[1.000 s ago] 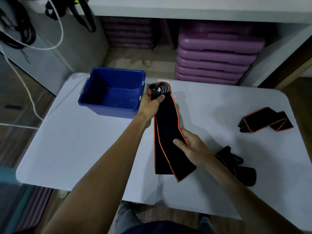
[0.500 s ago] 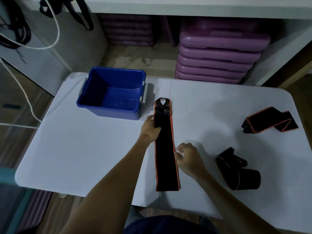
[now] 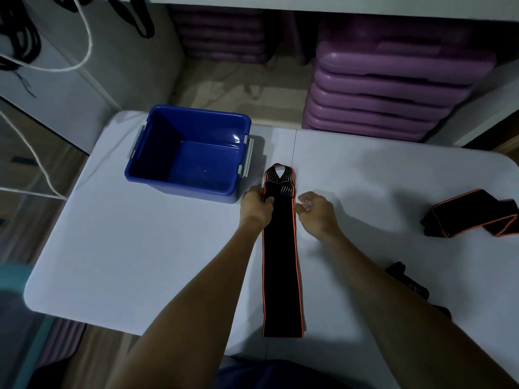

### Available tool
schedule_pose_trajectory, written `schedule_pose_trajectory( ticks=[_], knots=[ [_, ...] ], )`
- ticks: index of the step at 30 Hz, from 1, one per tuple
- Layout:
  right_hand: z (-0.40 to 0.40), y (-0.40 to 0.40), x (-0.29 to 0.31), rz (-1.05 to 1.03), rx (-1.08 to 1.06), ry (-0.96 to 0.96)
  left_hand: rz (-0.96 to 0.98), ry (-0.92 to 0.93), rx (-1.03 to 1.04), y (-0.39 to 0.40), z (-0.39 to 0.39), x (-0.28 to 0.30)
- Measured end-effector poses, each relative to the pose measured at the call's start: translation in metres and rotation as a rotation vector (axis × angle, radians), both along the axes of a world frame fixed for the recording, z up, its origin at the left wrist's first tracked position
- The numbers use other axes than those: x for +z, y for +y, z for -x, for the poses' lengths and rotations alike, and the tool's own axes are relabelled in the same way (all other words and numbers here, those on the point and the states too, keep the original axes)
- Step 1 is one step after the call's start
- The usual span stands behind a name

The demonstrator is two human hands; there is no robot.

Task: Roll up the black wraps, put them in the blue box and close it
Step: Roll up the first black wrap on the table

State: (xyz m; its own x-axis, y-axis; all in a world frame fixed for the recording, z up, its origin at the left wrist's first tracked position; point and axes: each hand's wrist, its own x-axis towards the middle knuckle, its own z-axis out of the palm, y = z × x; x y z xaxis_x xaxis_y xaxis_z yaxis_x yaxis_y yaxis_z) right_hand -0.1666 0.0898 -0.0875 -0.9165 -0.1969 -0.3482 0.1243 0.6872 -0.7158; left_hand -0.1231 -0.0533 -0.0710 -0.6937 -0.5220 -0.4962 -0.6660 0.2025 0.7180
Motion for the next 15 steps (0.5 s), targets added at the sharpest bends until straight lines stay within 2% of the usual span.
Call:
schedule_pose_trajectory(
  ticks=[5, 8, 15],
  knots=[
    [0.014, -0.018, -0.005, 0.040, -0.084, 0.019, 0.027, 0.121, 0.085, 0.000, 0.010, -0.005],
    [0.024, -0.020, -0.007, 0.045, -0.102, 0.044, -0.026, 0.187, 0.138, -0.001, 0.017, -0.006],
    [0.051, -0.032, -0.004, 0.016, -0.096, 0.018, -0.072, 0.132, 0.203, -0.008, 0.036, -0.018]
  ],
)
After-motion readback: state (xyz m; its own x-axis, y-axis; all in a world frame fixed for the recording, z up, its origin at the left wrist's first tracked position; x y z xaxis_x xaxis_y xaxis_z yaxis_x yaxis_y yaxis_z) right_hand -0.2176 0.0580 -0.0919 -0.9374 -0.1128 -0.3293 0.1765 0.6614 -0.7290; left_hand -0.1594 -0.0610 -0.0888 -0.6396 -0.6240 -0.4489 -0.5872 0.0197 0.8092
